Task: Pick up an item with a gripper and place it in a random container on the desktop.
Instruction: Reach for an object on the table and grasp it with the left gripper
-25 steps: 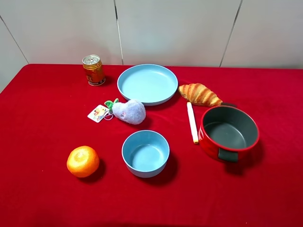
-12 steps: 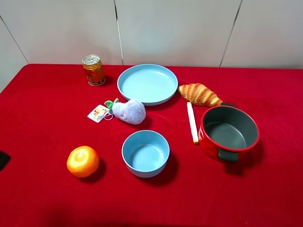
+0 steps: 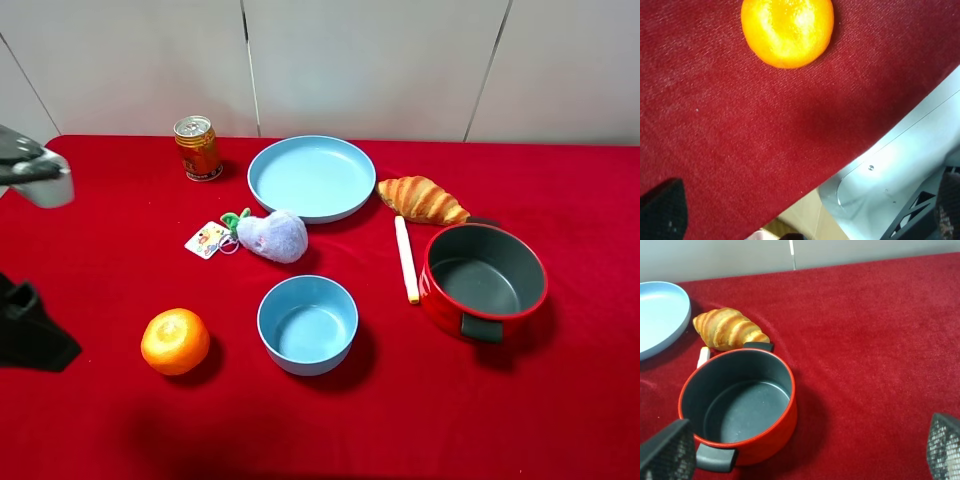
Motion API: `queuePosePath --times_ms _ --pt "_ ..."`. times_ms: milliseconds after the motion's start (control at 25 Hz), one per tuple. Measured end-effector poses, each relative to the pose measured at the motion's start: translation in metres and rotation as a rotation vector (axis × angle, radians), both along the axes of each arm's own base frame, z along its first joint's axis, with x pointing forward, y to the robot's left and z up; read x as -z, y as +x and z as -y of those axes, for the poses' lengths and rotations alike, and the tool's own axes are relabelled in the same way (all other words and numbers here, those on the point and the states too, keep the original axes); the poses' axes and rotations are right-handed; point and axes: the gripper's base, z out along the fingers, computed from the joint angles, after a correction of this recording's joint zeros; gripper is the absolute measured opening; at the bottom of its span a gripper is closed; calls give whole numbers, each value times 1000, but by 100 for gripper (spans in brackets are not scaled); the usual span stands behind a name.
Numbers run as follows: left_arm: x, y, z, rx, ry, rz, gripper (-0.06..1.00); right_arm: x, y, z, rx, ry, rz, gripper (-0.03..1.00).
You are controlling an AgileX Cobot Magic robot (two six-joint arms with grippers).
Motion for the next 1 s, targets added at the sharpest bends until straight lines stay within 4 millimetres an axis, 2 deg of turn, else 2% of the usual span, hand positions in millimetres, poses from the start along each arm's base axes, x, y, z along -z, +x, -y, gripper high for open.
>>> queuePosePath --times_ms 360,1000 --pt "27 17 18 81 108 -78 99 0 0 0 0 0 0 69" --pt "77 36 53 158 232 -127 99 0 0 0 0 0 0 69"
